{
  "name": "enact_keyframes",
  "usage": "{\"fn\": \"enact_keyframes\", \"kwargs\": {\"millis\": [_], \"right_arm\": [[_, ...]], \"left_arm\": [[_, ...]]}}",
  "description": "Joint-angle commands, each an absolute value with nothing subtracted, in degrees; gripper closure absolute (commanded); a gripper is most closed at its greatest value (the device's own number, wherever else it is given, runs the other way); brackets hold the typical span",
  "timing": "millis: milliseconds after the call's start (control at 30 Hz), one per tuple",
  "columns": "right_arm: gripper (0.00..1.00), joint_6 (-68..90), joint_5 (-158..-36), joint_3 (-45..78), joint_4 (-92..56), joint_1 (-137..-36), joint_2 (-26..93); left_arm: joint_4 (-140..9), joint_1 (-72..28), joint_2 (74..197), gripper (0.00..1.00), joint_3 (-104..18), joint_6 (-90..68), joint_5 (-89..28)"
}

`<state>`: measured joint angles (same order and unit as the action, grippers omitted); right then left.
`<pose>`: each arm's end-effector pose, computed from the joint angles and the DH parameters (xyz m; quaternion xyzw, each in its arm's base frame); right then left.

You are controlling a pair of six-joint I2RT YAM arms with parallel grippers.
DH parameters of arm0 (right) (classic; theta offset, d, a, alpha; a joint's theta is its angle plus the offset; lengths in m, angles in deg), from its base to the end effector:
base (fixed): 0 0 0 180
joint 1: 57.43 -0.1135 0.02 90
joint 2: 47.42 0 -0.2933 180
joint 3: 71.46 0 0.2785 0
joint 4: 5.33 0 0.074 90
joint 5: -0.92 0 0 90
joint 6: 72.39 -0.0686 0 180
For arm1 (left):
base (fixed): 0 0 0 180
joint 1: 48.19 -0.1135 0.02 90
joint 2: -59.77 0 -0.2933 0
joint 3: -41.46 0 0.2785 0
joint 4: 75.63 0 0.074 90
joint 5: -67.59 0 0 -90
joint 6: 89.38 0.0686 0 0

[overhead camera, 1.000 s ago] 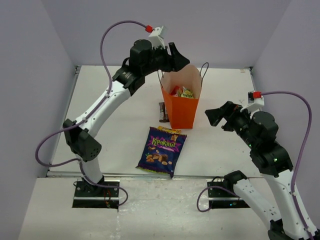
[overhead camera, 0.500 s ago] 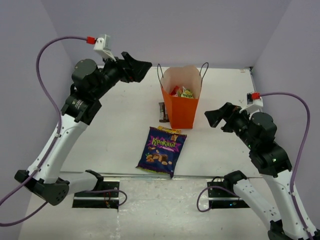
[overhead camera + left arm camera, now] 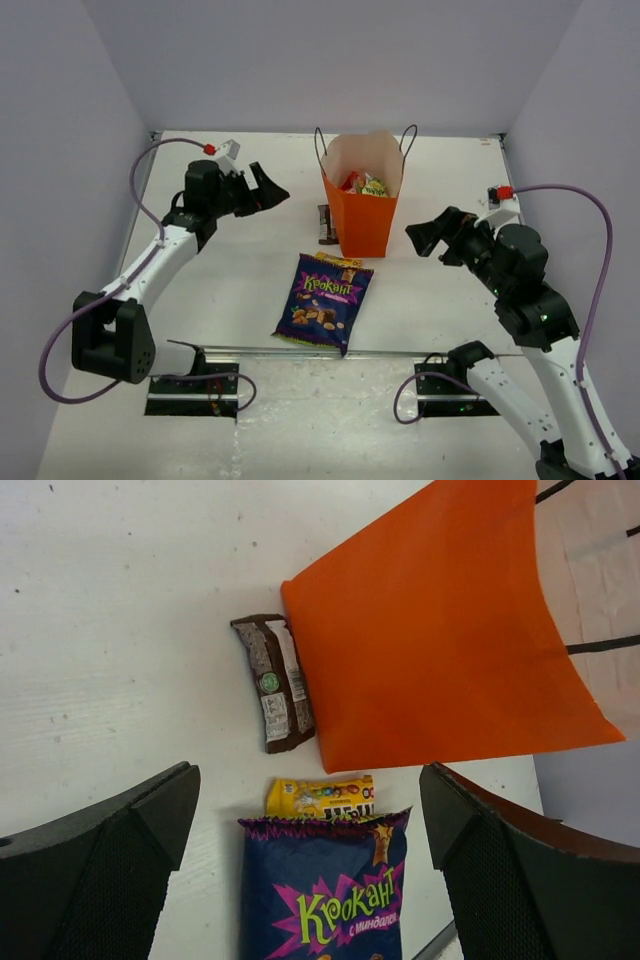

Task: Place the snacks into the paper bag

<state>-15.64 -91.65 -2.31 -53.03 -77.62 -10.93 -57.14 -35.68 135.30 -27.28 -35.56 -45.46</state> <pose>0.1456 0.0568 0.4012 0.0767 0.7898 0.2894 0.5354 0.3332 -0.1014 0.3060 -0.0651 0.8320 -0.3700 0.4082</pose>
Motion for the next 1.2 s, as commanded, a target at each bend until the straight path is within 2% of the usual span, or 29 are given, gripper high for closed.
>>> {"fn": "enact_keyframes", "kwargs": {"millis": [0,300,633,1167], "right_arm": [[0.01,-14.6,-92.7,-2.6,-50.9,-77.3,-10.3],[0.01,-14.7,-93.4,-3.1,-50.3,-77.4,-10.2],[0.01,-14.6,-93.9,-3.2,-50.3,-77.2,-10.2],[0.01,-13.9,-94.3,-4.0,-50.0,-77.2,-10.7]], "left_arm": [[-67.3,-35.9,139.2,0.04,-25.7,-37.6,-50.2],[-75.7,-34.7,152.4,0.06,-26.0,-41.5,-50.2],[-75.6,-28.4,168.9,0.08,-38.6,-42.5,-46.7],[-70.4,-24.9,176.8,0.11,-45.2,-42.8,-40.2]]}}
